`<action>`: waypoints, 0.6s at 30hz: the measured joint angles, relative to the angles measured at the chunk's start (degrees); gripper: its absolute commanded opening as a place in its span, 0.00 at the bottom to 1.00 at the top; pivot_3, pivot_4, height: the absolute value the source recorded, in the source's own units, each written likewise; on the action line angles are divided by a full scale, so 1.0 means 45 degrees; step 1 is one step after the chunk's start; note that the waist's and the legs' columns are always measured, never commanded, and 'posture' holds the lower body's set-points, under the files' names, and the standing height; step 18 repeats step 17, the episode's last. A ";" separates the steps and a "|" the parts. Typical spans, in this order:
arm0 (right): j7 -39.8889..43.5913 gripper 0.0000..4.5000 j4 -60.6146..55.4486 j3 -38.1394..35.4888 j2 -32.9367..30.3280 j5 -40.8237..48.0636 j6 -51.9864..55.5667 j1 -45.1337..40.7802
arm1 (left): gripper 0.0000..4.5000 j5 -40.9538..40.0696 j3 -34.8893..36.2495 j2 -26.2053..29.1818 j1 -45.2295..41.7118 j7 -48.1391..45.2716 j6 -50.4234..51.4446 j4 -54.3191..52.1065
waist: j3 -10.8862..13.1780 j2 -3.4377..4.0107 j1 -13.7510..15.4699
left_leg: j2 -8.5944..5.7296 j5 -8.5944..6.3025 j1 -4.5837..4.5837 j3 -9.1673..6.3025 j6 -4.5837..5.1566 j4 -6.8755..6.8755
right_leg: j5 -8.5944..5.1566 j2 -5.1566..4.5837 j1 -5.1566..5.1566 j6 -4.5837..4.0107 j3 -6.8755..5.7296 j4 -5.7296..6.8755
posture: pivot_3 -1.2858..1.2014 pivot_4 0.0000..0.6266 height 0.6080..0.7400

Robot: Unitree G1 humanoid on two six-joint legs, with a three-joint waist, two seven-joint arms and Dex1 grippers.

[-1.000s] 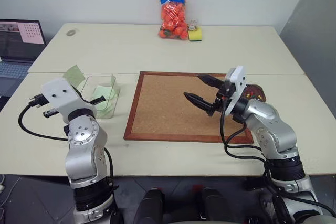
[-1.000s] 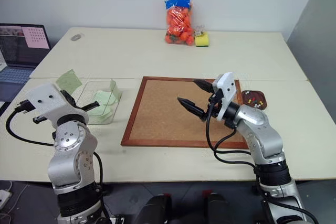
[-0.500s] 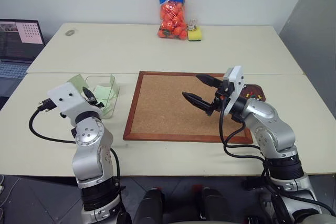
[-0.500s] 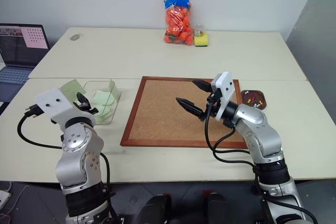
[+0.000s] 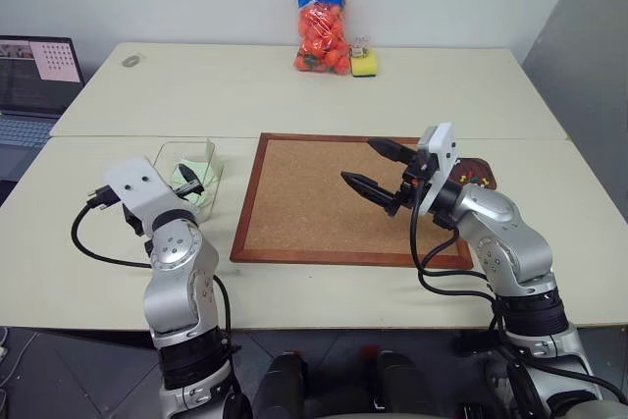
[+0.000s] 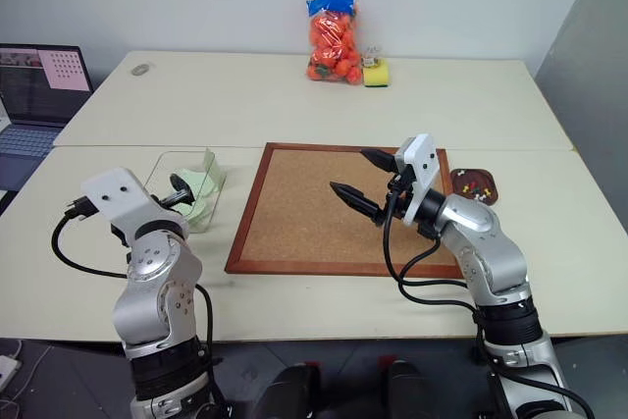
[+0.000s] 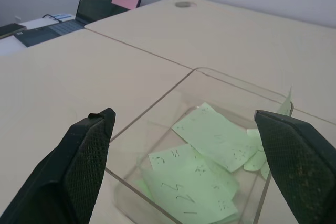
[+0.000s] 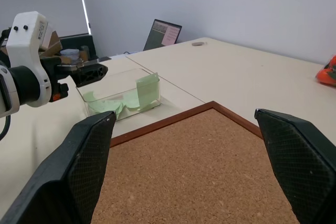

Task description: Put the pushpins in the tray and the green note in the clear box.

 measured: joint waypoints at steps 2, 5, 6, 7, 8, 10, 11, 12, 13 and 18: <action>-0.0054 1.00 0.0000 0.0000 0.0000 -0.0001 0.0000 0.0000 | 1.00 0.0018 -0.0012 0.0042 -0.0072 -0.0015 -0.0004 0.0000 | 0.0000 0.0000 0.0000 | -0.0001 0.0000 0.0000 0.0000 0.0000 0.0000 | 0.0000 0.0000 0.0000 -0.0001 -0.0001 0.0000 | 0.52 0.24 1.00; -0.0060 1.00 0.0031 -0.0001 -0.0002 -0.0006 -0.0003 0.0003 | 1.00 0.0072 -0.0075 0.0090 -0.0155 -0.0142 -0.0033 0.0001 | 0.0000 0.0000 0.0002 | -0.0002 0.0000 0.0000 0.0001 -0.0001 0.0000 | 0.0001 0.0000 0.0001 -0.0002 -0.0001 0.0000 | 0.52 0.24 1.00; -0.0051 1.00 0.0142 -0.0003 -0.0005 -0.0031 -0.0024 0.0025 | 1.00 0.0132 -0.0239 0.0171 -0.0191 -0.0306 -0.0058 0.0001 | 0.0000 0.0000 0.0003 | -0.0002 0.0000 0.0000 0.0002 0.0000 0.0000 | 0.0002 0.0000 0.0001 -0.0003 0.0000 0.0000 | 0.52 0.24 1.00; -0.0047 1.00 0.0203 -0.0012 -0.0019 -0.0046 -0.0054 0.0076 | 1.00 0.0168 -0.0423 0.0253 -0.0197 -0.0450 -0.0081 0.0000 | 0.0000 0.0000 0.0003 | -0.0003 0.0000 0.0000 0.0001 -0.0001 0.0000 | 0.0002 0.0000 0.0001 -0.0003 -0.0001 0.0001 | 0.52 0.24 1.00; -0.0057 1.00 0.0271 -0.0016 -0.0034 -0.0091 -0.0138 0.0163 | 1.00 0.0219 -0.0674 0.0369 -0.0201 -0.0681 -0.0102 -0.0001 | 0.0000 0.0000 0.0003 | -0.0003 0.0001 0.0000 0.0002 -0.0001 0.0000 | 0.0002 0.0000 0.0001 -0.0004 0.0000 0.0000 | 0.52 0.24 1.00; -0.0294 1.00 0.0520 -0.0031 -0.0035 -0.0463 -0.0422 0.0329 | 1.00 0.0224 -0.1358 0.0689 -0.0199 -0.1443 -0.0207 -0.0016 | 0.0000 0.0000 0.0009 | -0.0006 0.0001 -0.0001 0.0008 -0.0002 0.0000 | 0.0004 -0.0003 0.0001 -0.0007 0.0003 0.0000 | 0.52 0.24 1.00; -0.0612 1.00 0.0650 -0.0086 -0.0027 -0.0733 -0.0591 0.0389 | 1.00 0.0127 -0.1815 0.0830 -0.0178 -0.2060 -0.0217 -0.0063 | 0.0000 0.0000 0.0010 | -0.0007 0.0001 0.0000 0.0012 -0.0002 0.0000 | 0.0004 -0.0004 0.0000 -0.0006 0.0007 0.0000 | 0.52 0.24 1.00; -0.0875 1.00 0.0712 -0.0103 -0.0016 -0.0972 -0.0721 0.0412 | 1.00 0.0036 -0.2022 0.0884 -0.0137 -0.2404 -0.0216 -0.0104 | 0.0000 0.0000 0.0010 | -0.0006 0.0001 0.0001 0.0015 -0.0002 0.0001 | 0.0004 -0.0005 0.0001 -0.0007 0.0011 -0.0001 | 0.52 0.24 1.00; -0.1524 1.00 0.0963 -0.0191 -0.0007 -0.1519 -0.0956 0.0439 | 1.00 -0.0193 -0.2602 0.0989 0.0041 -0.3094 -0.0215 -0.0221 | 0.0000 0.0000 0.0008 | -0.0007 0.0001 0.0001 0.0020 -0.0003 -0.0001 | 0.0004 -0.0008 -0.0001 -0.0007 0.0018 0.0000 | 0.52 0.24 1.00; -0.4411 1.00 0.1390 -0.0709 0.0195 -0.3451 -0.1120 0.1289 | 1.00 -0.0644 -0.4372 0.1113 0.1529 -0.4976 -0.0241 -0.0710 | -0.0001 0.0001 0.0015 | 0.0001 0.0000 0.0001 0.0038 -0.0009 -0.0013 | 0.0023 -0.0012 -0.0013 -0.0054 0.0037 -0.0003 | 0.52 0.24 1.00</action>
